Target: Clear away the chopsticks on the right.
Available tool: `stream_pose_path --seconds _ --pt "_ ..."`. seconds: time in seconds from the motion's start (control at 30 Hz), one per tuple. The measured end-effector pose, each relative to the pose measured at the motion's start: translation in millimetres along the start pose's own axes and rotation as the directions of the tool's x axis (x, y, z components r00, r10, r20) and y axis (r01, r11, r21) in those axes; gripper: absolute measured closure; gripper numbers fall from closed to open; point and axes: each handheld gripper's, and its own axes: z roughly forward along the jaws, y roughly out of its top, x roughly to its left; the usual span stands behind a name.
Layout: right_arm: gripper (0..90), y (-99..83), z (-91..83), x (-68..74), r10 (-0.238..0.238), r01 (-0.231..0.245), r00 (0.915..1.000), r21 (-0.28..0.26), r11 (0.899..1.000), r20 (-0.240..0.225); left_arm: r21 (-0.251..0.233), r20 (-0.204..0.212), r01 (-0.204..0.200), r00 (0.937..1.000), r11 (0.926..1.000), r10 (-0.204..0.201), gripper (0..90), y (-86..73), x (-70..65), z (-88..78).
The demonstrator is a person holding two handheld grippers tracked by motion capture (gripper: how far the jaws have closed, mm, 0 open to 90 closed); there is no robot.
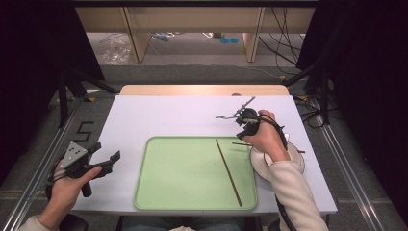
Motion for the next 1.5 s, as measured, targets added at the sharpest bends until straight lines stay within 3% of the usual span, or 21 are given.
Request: stream_pose_path --seconds 0.07,0.1,0.13,0.17,0.23,0.3,0.53,0.67,0.8,0.83,0.9,0.97,1.1,1.2,1.23,1.3,1.33,1.37,1.43,1.47,1.5 --pt "57.5 -1.8 0.9 -1.2 -0.022 0.022 0.9998 0.009 1.0 0.004 0.001 0.0 0.0 1.0 1.0 0.0 17.6 -0.1 0.0 0.2" --pt "56.7 -6.6 5.9 -1.8 -0.093 0.093 0.9956 0.035 0.995 0.008 0.001 0.001 0.0 1.0 1.0 0.0 17.6 -0.1 -0.1 0.2" --pt "56.7 -6.6 5.9 -1.8 -0.093 0.093 0.9956 0.035 0.995 0.008 0.001 0.001 0.0 1.0 1.0 0.0 17.6 -0.1 -0.1 0.2" --pt "56.4 -9.0 11.8 0.0 -0.156 0.157 0.9876 0.072 0.985 -0.013 0.001 0.001 0.0 1.0 1.0 0.0 17.6 0.0 -0.1 0.1" --pt "56.2 -9.8 14.4 1.1 -0.179 0.18 0.9835 0.084 0.98 -0.026 0.001 0.0 -0.001 1.0 1.0 0.001 17.6 -0.1 0.0 0.1" --pt "57.5 -11.0 22.4 5.0 -0.233 0.237 0.9714 0.122 0.964 -0.046 0.001 0.0 -0.001 1.0 1.0 0.001 17.6 -0.2 0.1 0.1" --pt "64.6 -14.1 35.7 5.0 -0.306 0.309 0.9509 0.183 0.933 -0.043 0.002 0.001 -0.001 1.0 1.0 0.001 17.7 -0.3 0.1 0.1" --pt "70.9 -14.1 38.3 6.3 -0.307 0.308 0.9511 0.164 0.937 -0.03 0.003 0.0 -0.003 1.0 1.0 0.003 17.8 -0.2 0.1 0.2" --pt "74.3 -13.3 41.2 8.7 -0.326 0.324 0.9453 0.173 0.93 -0.02 0.003 0.001 -0.005 1.0 1.0 0.005 17.8 -0.3 0.1 0.1" --pt "76.3 -13.3 44.3 8.0 -0.36 0.356 0.933 0.173 0.918 -0.014 0.003 0.001 -0.005 1.0 1.0 0.005 17.8 -0.3 0.1 0.2" --pt "79.1 -12.8 45.9 8.8 -0.374 0.369 0.9274 0.184 0.911 -0.009 0.004 0.001 -0.005 1.0 1.0 0.005 17.9 -0.4 0.2 0.2" --pt "80.4 -12.8 46.5 9.8 -0.367 0.362 0.9303 0.188 0.913 -0.01 0.004 0.001 -0.005 1.0 1.0 0.005 17.8 -0.4 0.2 0.2" --pt "84.2 -11.8 47.4 10.4 -0.423 0.415 0.906 0.2 0.888 0.001 0.006 0.001 -0.006 1.0 1.0 0.006 17.9 -0.4 0.2 0.2" --pt "84.9 -11.4 45.6 12.6 -0.419 0.406 0.9079 0.206 0.89 0.018 0.006 0.002 -0.003 1.0 1.0 0.003 17.9 -0.5 0.2 0.2" --pt "85.8 -10.7 43.4 11.4 -0.445 0.428 0.894 0.191 0.883 0.055 0.007 0.0 -0.002 1.0 1.0 0.002 18.0 -0.5 0.4 0.1" --pt "86.0 -10.1 41.7 10.5 -0.449 0.432 0.8911 0.187 0.882 0.063 0.005 0.0 -0.001 1.0 1.0 0.001 18.0 -0.6 0.4 0.1" --pt "86.8 -8.3 35.9 9.6 -0.45 0.432 0.8876 0.167 0.887 0.097 0.005 0.0 0.0 1.0 1.0 0.0 18.0 -0.6 0.5 0.1" --pt "87.1 -7.6 32.2 10.6 -0.434 0.415 0.8935 0.162 0.896 0.115 0.005 0.0 0.0 1.0 1.0 0.0 18.0 -0.6 0.5 0.1" --pt "87.6 -5.6 27.2 5.9 -0.479 0.461 0.8643 0.142 0.876 0.153 0.004 -0.001 0.0 1.0 1.0 0.0 18.0 -0.5 0.5 0.1" --pt "87.5 -4.9 24.9 5.8 -0.472 0.456 0.8658 0.128 0.881 0.166 0.004 -0.001 0.0 1.0 1.0 0.0 18.1 -0.5 0.5 0.1" --pt "87.6 -4.1 21.4 7.2 -0.447 0.433 0.8774 0.114 0.894 0.174 0.005 -0.001 0.0 1.0 1.0 0.0 18.1 -0.6 0.6 0.1"
